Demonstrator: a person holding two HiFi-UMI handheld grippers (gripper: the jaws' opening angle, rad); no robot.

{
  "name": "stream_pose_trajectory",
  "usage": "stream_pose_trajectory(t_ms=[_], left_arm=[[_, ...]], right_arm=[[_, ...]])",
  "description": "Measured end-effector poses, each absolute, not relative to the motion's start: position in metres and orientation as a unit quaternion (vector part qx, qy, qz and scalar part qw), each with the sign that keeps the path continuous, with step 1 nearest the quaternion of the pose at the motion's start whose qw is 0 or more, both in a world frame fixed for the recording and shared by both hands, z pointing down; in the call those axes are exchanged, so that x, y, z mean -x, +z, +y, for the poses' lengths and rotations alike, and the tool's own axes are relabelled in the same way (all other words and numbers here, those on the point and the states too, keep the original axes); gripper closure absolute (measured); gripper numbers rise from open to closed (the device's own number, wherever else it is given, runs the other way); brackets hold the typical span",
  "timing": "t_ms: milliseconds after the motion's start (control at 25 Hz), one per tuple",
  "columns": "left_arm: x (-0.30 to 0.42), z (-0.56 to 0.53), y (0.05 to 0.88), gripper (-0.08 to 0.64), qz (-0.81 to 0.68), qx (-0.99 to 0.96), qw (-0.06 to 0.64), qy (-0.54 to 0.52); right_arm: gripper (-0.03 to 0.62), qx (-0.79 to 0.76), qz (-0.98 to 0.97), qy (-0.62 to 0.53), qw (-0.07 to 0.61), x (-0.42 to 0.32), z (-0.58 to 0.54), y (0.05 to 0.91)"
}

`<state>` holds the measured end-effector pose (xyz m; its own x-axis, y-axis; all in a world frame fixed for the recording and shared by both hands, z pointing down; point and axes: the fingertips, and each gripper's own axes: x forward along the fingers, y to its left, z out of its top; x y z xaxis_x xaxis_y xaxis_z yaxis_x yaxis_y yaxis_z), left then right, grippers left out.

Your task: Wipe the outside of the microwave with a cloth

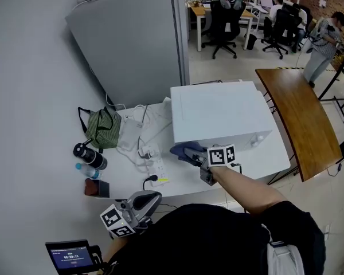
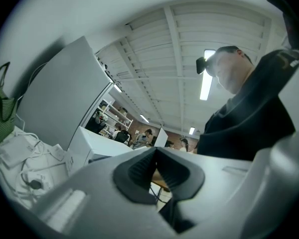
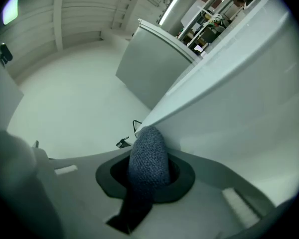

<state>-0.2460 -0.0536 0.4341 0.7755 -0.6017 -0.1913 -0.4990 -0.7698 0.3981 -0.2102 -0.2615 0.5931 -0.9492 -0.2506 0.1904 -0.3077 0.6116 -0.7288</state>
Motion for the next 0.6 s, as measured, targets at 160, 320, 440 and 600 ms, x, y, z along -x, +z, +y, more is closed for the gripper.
stream_pose_trajectory(t_ms=[160, 320, 440, 600], left_arm=[[0.212, -0.067, 0.429, 0.557, -0.292, -0.931, 0.157, -0.15], [0.15, -0.08, 0.422, 0.557, -0.279, -0.936, 0.155, -0.152], [0.102, -0.088, 0.424, 0.557, -0.273, -0.937, 0.16, -0.147], [0.059, -0.089, 0.426, 0.557, -0.269, -0.938, 0.167, -0.14]], right_arm=[[0.537, -0.186, -0.896, 0.404, 0.019, 0.13, -0.281, 0.586], [0.535, -0.227, -0.888, 0.399, 0.004, 0.026, -0.303, 0.585], [0.535, -0.25, -0.885, 0.393, -0.01, -0.043, -0.319, 0.581], [0.535, -0.272, -0.877, 0.395, -0.029, -0.1, -0.33, 0.572]])
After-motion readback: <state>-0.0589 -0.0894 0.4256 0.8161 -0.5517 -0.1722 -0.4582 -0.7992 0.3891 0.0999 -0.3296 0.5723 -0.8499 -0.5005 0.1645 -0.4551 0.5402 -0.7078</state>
